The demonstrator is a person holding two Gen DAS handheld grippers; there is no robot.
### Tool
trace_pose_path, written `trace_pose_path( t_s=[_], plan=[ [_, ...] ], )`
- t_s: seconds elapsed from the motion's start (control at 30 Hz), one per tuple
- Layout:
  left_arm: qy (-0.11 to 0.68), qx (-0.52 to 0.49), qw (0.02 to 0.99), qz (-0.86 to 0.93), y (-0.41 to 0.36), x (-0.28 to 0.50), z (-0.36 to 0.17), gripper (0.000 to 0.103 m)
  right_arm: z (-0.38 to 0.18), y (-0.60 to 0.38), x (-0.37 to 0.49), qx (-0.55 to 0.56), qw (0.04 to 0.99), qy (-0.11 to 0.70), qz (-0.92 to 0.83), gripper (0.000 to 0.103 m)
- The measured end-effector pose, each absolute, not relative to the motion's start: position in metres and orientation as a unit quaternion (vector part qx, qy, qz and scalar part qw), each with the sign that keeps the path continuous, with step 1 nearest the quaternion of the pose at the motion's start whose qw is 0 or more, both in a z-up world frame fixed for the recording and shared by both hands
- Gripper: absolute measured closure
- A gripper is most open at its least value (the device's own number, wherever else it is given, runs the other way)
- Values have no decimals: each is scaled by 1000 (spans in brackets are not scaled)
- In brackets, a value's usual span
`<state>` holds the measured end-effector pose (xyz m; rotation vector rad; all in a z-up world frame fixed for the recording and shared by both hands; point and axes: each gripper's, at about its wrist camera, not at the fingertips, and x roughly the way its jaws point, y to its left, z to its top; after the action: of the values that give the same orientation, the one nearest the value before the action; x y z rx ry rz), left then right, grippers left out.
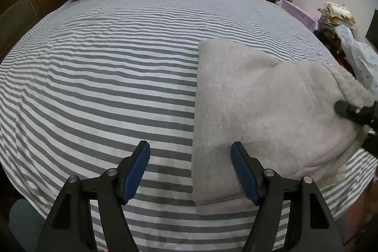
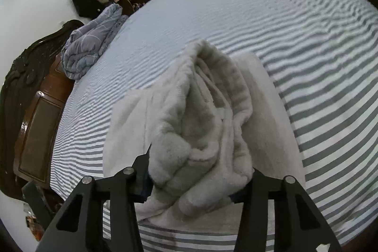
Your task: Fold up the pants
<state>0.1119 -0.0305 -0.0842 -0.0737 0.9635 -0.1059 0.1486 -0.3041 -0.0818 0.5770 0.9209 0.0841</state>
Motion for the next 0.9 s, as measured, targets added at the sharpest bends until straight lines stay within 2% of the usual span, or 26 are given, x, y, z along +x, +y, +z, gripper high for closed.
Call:
trace_pose_path(
  t_s=[0.3, 0.5, 0.77, 0.9],
  plan=[
    [453, -31, 890, -47, -34, 110, -70, 32, -45, -318, 134, 232, 883, 408, 26, 61],
    [457, -15, 887, -59, -45, 110, -71, 32, -97, -333, 127, 248, 856, 454, 16, 57],
    [449, 8, 891, -68, -59, 110, -68, 32, -115, -342, 117, 213, 860, 463, -6, 27],
    [457, 25, 885, -86, -69, 109, -77, 32, -115, -342, 108, 190, 868, 459, -22, 19]
  ],
)
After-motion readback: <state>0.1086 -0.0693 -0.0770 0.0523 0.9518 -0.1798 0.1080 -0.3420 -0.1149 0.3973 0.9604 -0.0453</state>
